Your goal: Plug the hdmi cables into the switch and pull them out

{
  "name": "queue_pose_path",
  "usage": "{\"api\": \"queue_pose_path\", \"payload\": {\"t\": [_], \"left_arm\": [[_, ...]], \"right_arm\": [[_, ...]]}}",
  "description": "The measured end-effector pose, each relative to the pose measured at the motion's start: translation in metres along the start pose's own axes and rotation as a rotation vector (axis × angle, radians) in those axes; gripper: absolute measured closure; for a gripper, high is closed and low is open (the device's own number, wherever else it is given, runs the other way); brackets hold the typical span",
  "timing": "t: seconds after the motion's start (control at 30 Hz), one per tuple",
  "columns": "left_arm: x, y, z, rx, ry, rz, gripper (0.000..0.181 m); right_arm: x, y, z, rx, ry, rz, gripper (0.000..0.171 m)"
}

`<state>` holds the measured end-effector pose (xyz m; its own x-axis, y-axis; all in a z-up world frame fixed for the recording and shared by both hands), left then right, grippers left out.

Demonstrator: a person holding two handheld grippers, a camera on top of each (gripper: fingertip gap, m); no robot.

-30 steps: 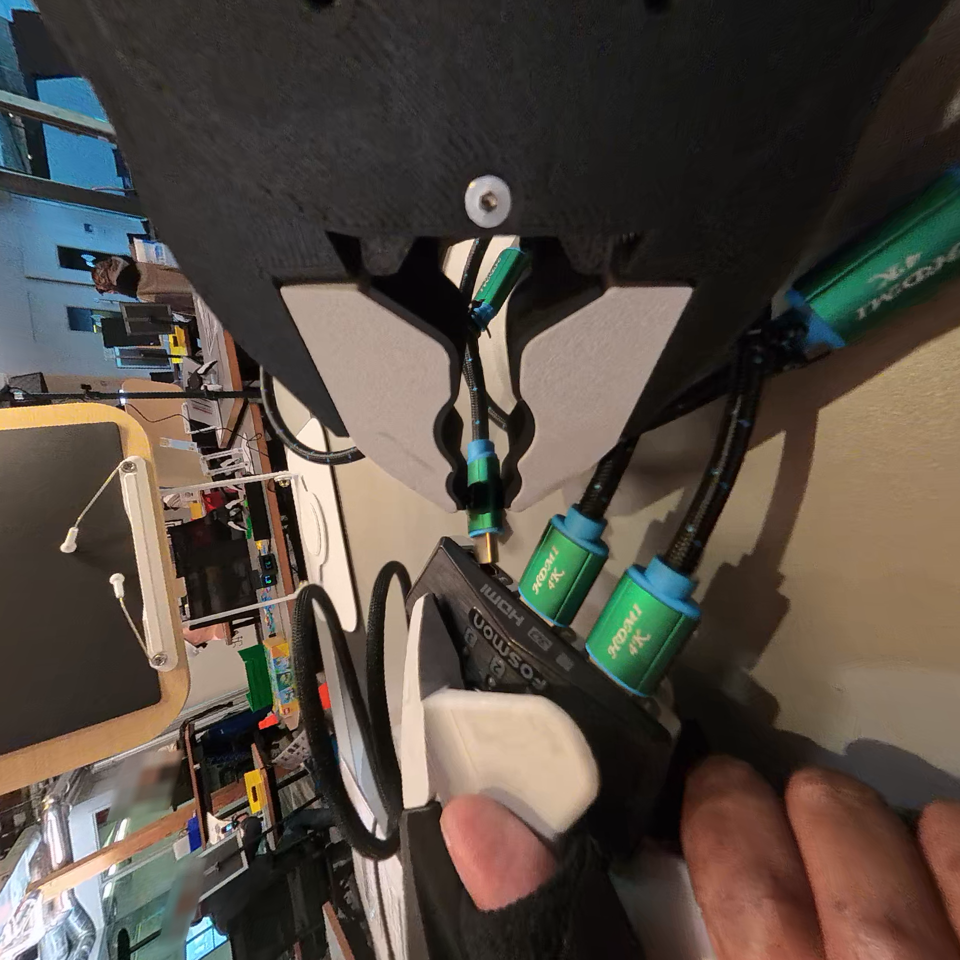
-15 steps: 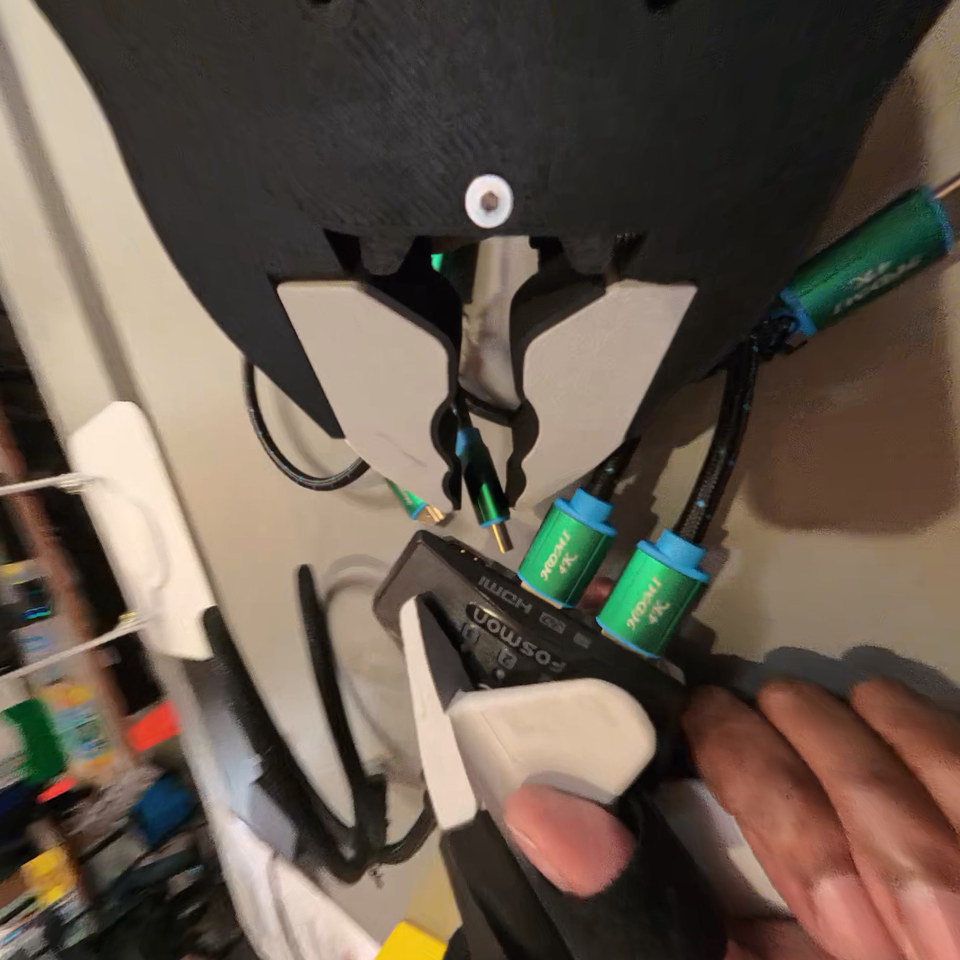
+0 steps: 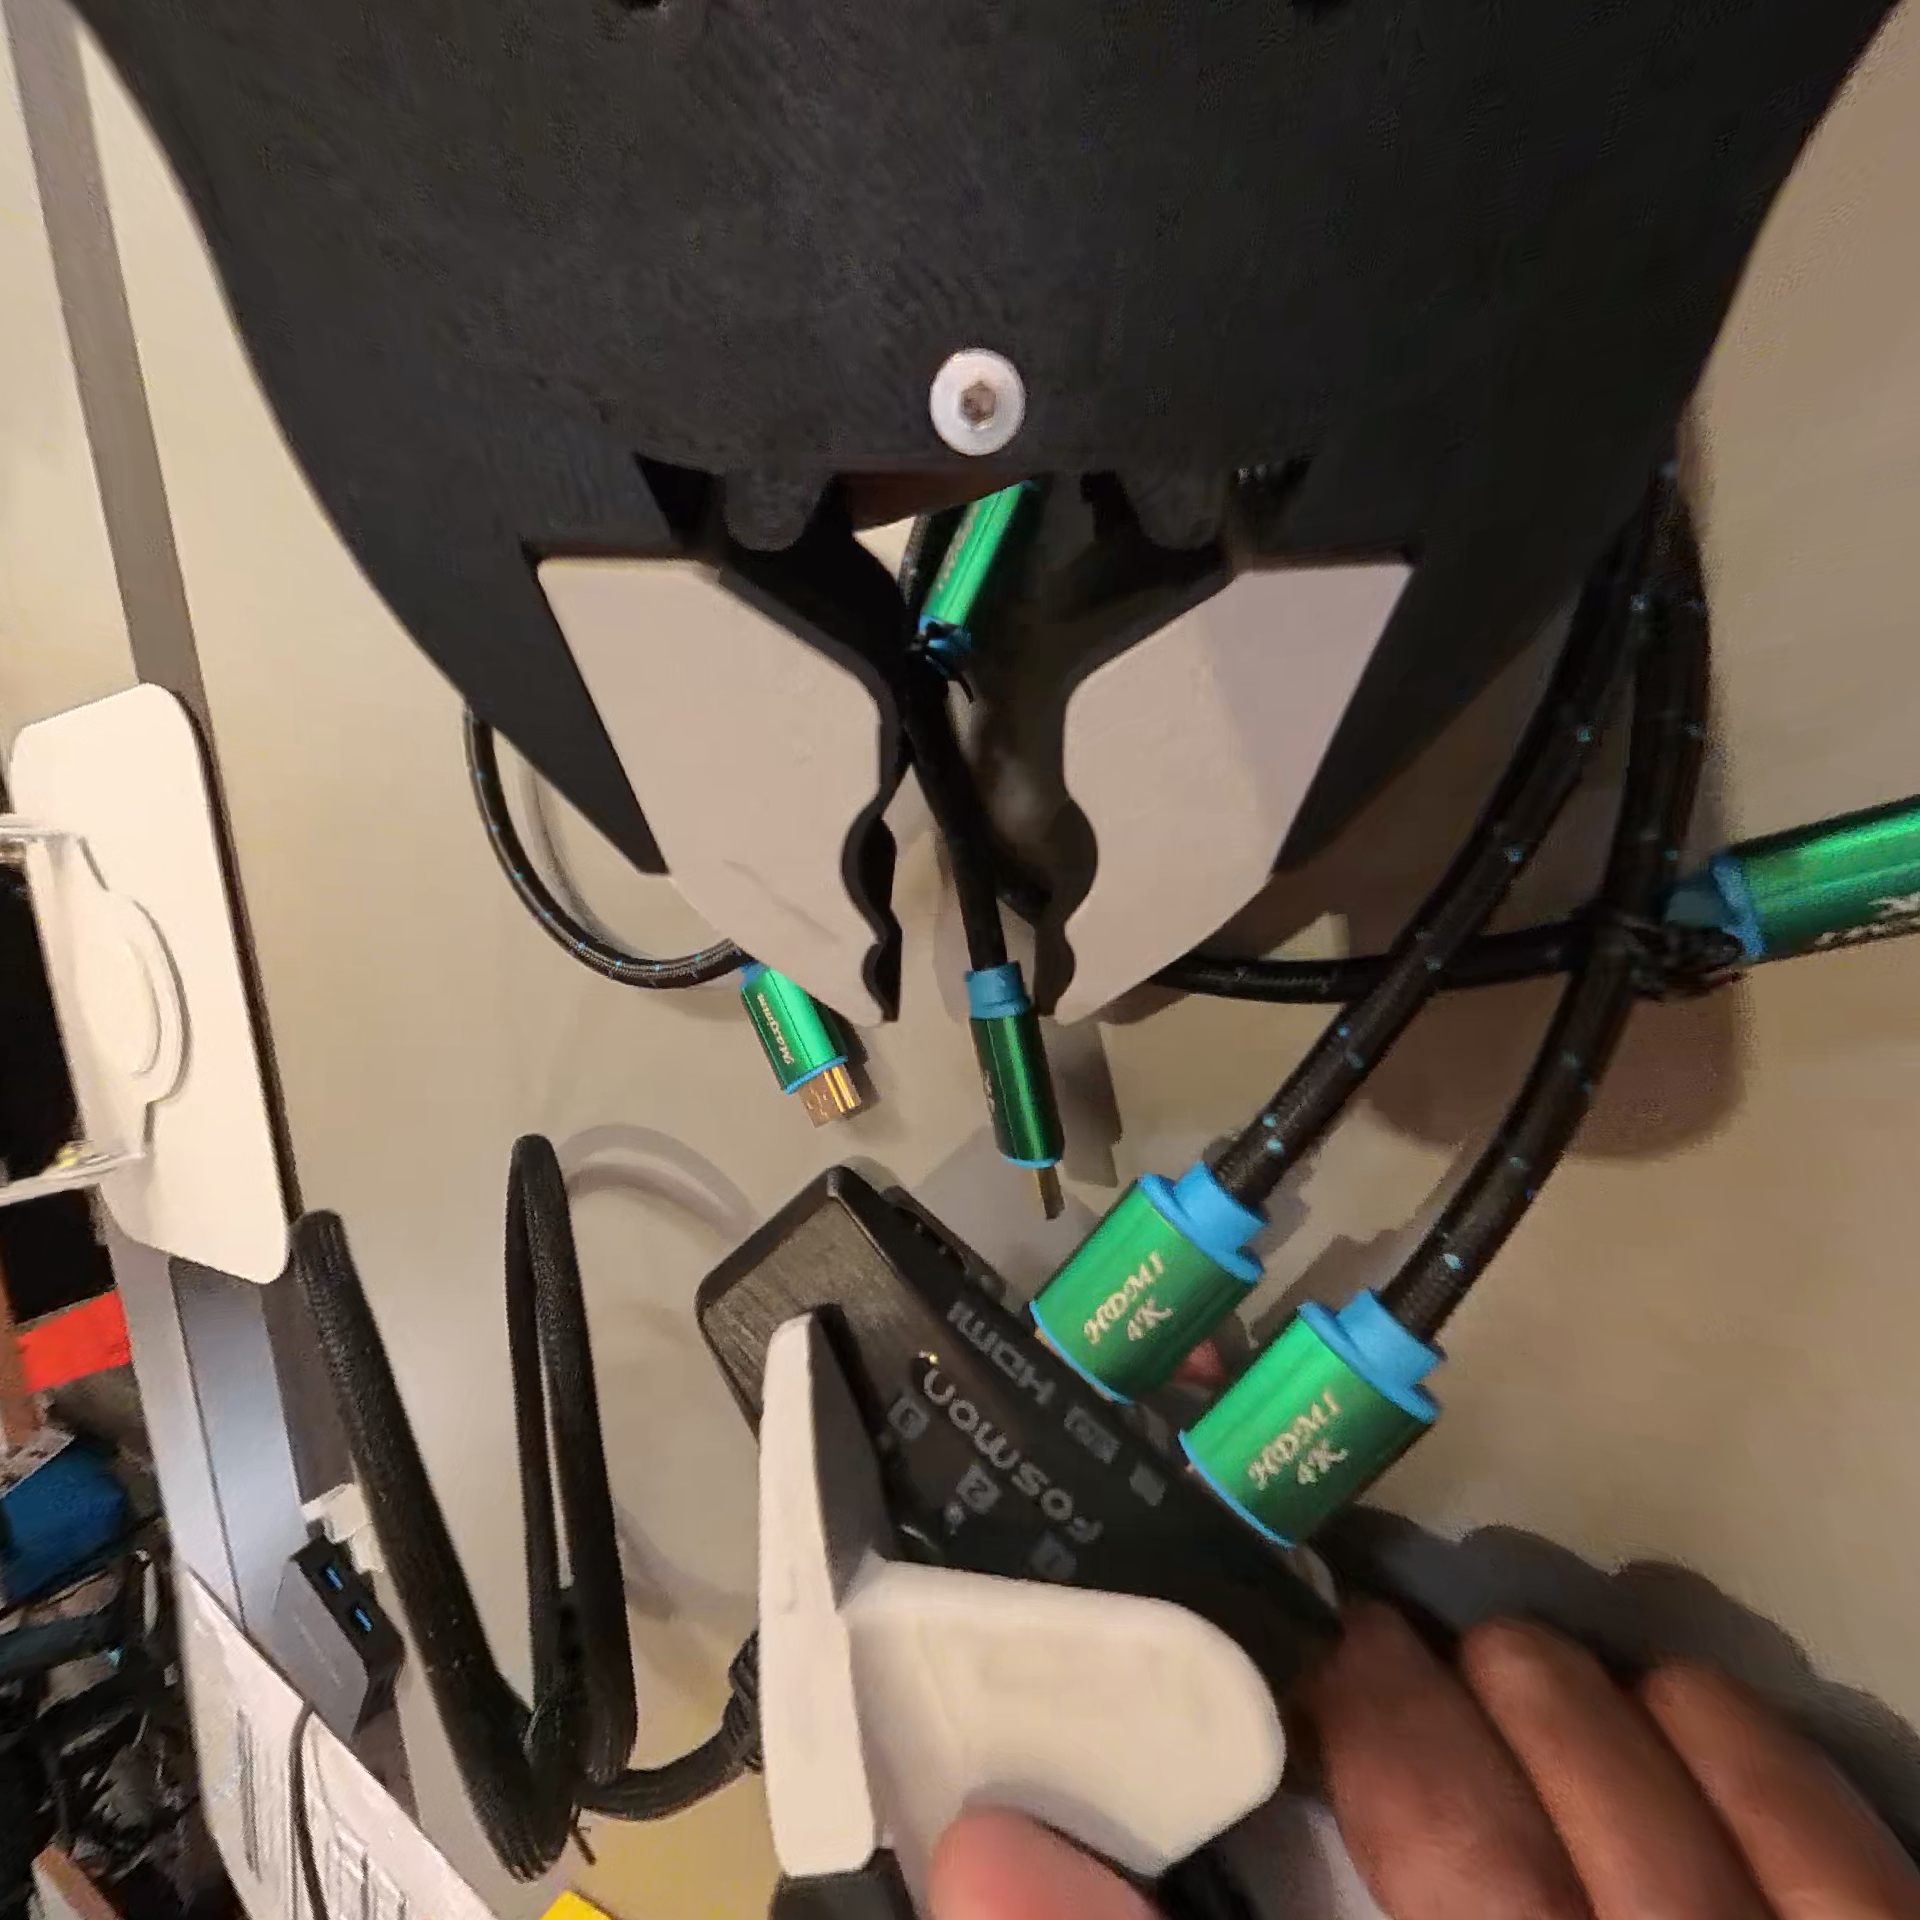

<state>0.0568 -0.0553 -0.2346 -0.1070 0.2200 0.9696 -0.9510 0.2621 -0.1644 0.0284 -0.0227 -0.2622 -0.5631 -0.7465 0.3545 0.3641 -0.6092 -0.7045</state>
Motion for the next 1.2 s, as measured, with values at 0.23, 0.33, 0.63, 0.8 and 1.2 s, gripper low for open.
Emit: {"api": "queue_pose_path", "payload": {"t": [0.23, 0.33, 0.63, 0.8, 1.2], "left_arm": [[0.002, -0.002, 0.002, 0.032, -0.017, -0.019, 0.158], [0.006, -0.005, 0.008, 0.076, -0.021, -0.052, 0.158], [0.007, -0.011, 0.018, 0.152, -0.039, -0.082, 0.158], [0.006, -0.011, 0.019, 0.155, -0.055, -0.087, 0.158], [0.004, -0.012, 0.019, 0.174, -0.136, -0.101, 0.156]], "right_arm": [[0.011, 0.006, 0.006, -0.070, -0.190, -0.221, 0.160], [0.022, -0.003, 0.011, -0.129, -0.304, -0.392, 0.160], [0.037, -0.025, 0.019, -0.273, -0.460, -0.657, 0.161], [0.027, -0.023, 0.024, -0.295, -0.554, -0.634, 0.161], [0.020, -0.019, 0.028, -0.361, -0.658, -0.658, 0.161]]}}
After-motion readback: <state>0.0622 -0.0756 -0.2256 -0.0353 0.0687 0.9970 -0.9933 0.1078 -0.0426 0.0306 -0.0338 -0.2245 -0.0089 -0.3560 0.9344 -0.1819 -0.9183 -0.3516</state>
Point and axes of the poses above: each gripper's, where its closed fingertips meet, y out along the fingers, z out of its top, x = y × z across the jaws, the point moved 1 cm from there along -y, back along the fingers, and after that the axes turned 7 degrees about z, right-handed, at the moved point
